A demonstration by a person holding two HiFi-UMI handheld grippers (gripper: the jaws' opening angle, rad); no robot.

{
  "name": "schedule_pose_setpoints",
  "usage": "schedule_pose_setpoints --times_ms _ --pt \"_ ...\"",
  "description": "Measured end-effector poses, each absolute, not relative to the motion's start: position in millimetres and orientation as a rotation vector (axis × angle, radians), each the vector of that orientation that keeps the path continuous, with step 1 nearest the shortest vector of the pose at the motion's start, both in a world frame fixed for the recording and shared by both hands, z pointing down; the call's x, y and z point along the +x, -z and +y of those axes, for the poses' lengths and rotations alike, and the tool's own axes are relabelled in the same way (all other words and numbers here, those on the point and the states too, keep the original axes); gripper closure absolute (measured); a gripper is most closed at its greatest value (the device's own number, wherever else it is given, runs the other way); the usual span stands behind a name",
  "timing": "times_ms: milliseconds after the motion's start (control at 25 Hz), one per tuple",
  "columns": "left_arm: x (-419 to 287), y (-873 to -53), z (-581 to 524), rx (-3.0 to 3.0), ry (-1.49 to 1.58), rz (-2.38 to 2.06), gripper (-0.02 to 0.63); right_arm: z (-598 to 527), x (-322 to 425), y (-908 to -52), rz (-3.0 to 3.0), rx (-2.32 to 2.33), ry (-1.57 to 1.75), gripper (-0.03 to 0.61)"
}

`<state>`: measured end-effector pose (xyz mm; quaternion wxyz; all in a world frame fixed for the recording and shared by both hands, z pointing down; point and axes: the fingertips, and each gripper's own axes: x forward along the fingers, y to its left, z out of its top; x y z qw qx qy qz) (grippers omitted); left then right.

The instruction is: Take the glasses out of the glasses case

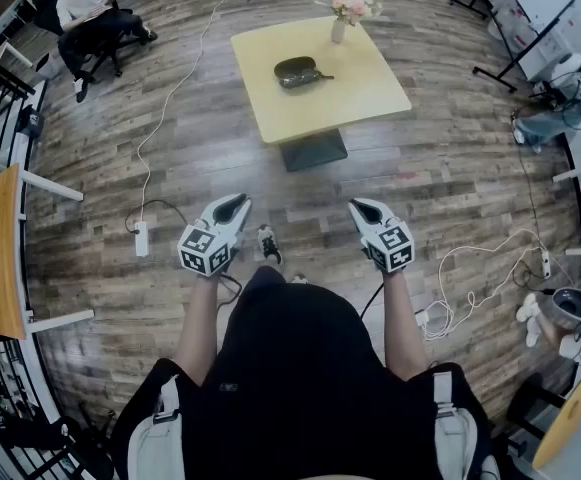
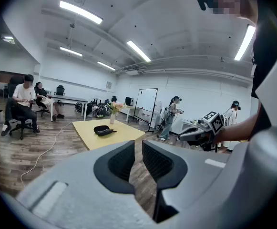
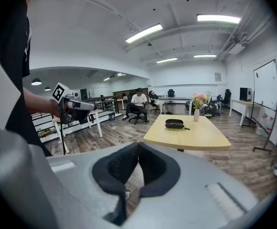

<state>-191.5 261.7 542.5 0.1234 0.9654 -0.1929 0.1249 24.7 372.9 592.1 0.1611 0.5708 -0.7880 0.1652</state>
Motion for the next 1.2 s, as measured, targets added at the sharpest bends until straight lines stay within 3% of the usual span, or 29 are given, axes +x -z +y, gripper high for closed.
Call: schedule_pose_setpoints --times_ms 1200 --pt "-156.3 -567.0 129.3 2.756 -0.376 -0.447 0.555 244.5 52.7 -601.4 -2.156 1.668 -0.526 0.575"
